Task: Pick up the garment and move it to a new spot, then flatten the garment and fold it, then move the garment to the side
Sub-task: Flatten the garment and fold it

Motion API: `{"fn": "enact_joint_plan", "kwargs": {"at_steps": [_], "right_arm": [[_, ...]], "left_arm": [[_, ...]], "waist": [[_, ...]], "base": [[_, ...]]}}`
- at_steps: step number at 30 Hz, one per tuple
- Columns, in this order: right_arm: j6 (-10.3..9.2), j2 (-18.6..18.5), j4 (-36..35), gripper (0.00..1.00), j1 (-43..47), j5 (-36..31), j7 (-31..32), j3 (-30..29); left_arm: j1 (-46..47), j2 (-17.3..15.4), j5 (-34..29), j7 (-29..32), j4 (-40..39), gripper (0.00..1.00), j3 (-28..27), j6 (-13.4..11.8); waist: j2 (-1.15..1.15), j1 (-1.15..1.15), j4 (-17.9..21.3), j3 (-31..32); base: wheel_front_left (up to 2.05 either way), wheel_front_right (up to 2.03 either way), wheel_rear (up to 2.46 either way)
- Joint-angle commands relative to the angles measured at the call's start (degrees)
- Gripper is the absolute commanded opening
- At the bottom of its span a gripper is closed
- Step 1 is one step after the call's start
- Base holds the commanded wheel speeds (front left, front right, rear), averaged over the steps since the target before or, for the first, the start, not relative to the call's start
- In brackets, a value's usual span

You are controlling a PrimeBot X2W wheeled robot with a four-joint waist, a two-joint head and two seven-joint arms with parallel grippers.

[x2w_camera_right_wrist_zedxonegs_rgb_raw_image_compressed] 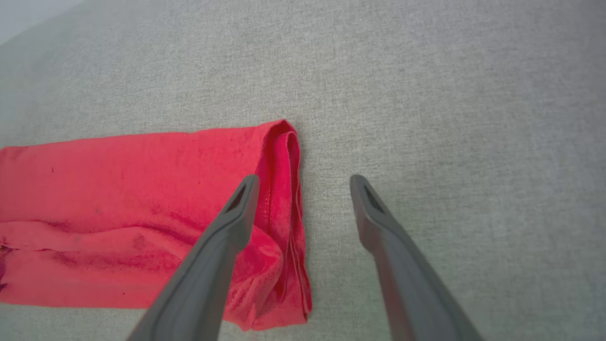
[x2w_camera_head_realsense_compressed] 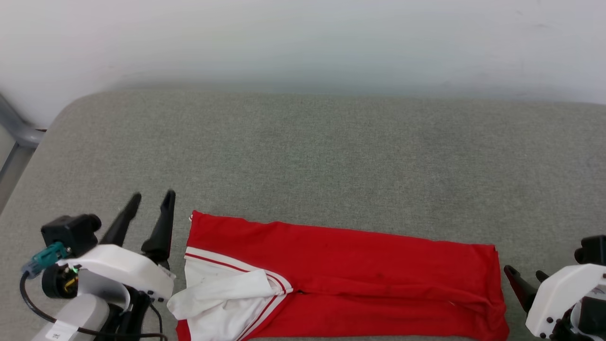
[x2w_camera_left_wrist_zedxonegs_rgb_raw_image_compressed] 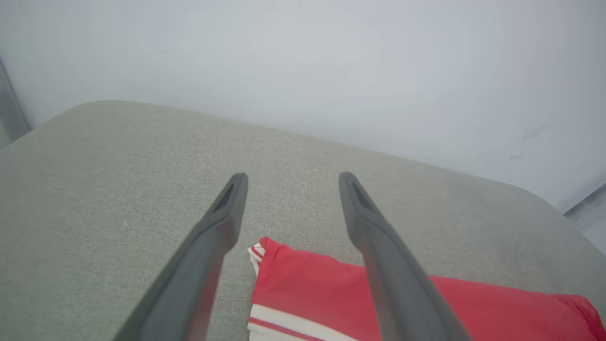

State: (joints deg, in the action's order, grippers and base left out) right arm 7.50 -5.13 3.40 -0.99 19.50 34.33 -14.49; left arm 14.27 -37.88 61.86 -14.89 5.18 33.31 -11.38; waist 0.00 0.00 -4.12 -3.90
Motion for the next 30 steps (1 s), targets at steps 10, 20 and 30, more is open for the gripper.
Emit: {"fn": "enact_joint_plan", "kwargs": {"at_steps": [10, 20, 30], "right_arm": [[-0.02, -0.86, -0.91, 1.00, -2.10, -2.81, 13.87, 1.18], [-0.01, 2.27, 3.14, 0.28, -0.06, -1.74, 17.87, 1.10], [0.04, 1.82, 0.49, 0.00, -2.76, -0.32, 16.78, 1.88]], "left_arm": [[-4.41, 6.68, -20.43, -0.39, -10.91, 1.00, -10.82, -2.26], [-6.67, 10.21, -26.08, -0.35, -12.03, 1.00, -12.66, 0.21], [-8.42, 11.23, -28.31, -0.36, -9.11, 1.00, -12.59, 0.85]], "waist": [[0.00, 0.00, -3.47, -4.47], [0.00, 0.00, -5.30, -7.05], [0.00, 0.00, -3.52, -3.00]], "base": [[0.00, 0.00, 0.00], [0.00, 0.00, 0.00], [0.00, 0.00, 0.00]]}}
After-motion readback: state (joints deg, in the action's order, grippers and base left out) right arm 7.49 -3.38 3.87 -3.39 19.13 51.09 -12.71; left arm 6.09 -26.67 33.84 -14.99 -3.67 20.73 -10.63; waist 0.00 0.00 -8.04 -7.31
